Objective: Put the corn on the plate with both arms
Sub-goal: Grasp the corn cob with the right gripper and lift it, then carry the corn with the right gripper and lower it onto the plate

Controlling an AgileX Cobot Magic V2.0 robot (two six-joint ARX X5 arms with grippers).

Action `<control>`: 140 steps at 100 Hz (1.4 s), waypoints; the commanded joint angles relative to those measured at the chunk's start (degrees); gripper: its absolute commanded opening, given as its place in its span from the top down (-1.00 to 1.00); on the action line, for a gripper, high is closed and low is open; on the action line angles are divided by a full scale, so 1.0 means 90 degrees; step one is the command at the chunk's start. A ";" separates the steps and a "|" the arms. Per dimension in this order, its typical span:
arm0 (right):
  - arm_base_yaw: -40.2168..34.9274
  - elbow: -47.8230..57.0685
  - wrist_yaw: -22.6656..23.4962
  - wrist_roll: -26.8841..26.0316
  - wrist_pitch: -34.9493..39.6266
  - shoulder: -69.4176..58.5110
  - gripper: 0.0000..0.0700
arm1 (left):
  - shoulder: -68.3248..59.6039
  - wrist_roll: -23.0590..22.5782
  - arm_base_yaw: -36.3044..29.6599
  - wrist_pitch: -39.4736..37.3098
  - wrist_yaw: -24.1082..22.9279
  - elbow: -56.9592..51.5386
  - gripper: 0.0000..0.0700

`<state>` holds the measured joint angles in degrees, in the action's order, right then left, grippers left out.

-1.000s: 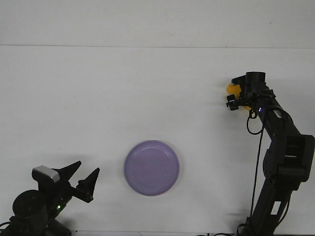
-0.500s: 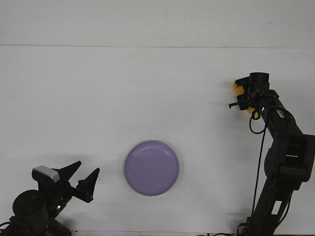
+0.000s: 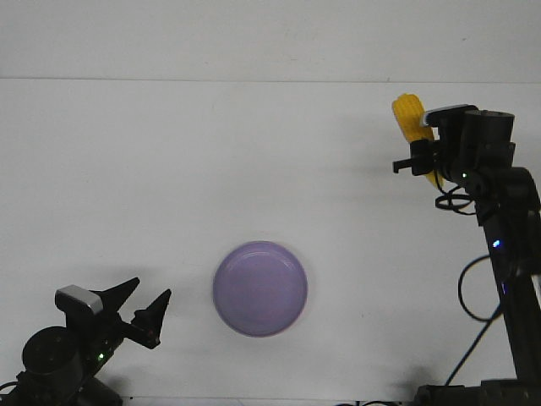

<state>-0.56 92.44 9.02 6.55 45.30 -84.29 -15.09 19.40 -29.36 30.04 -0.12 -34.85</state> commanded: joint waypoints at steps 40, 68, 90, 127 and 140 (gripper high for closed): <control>-0.4063 -0.2759 -0.0391 -0.1600 -0.0636 0.1950 0.77 | -0.0034 -0.0034 -0.0024 -0.0061 -0.0019 -0.0010 -0.42; -0.5603 -0.4073 -0.1010 -0.2382 -0.2098 0.0869 0.78 | -0.0034 -0.0034 -0.0024 -0.0063 -0.0019 -0.0010 -0.42; -0.5906 -0.4073 -0.1008 -0.2392 -0.2555 -0.0260 0.62 | -0.0034 -0.0034 -0.0024 -0.0063 -0.0019 -0.0010 -0.42; -0.5938 -0.4056 -0.1001 -0.2266 -0.2684 -0.0134 -0.31 | -0.0034 -0.0034 -0.0024 -0.0061 -0.0019 -0.0010 -0.43; -0.5914 -0.4046 -0.1020 -0.1831 -0.2674 0.0690 -0.31 | -0.0034 -0.0034 -0.0024 -0.0066 -0.0061 -0.0010 -0.43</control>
<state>-53.25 55.20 0.12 -12.82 21.65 -81.36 -15.09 19.40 -29.36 30.04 -0.19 -34.85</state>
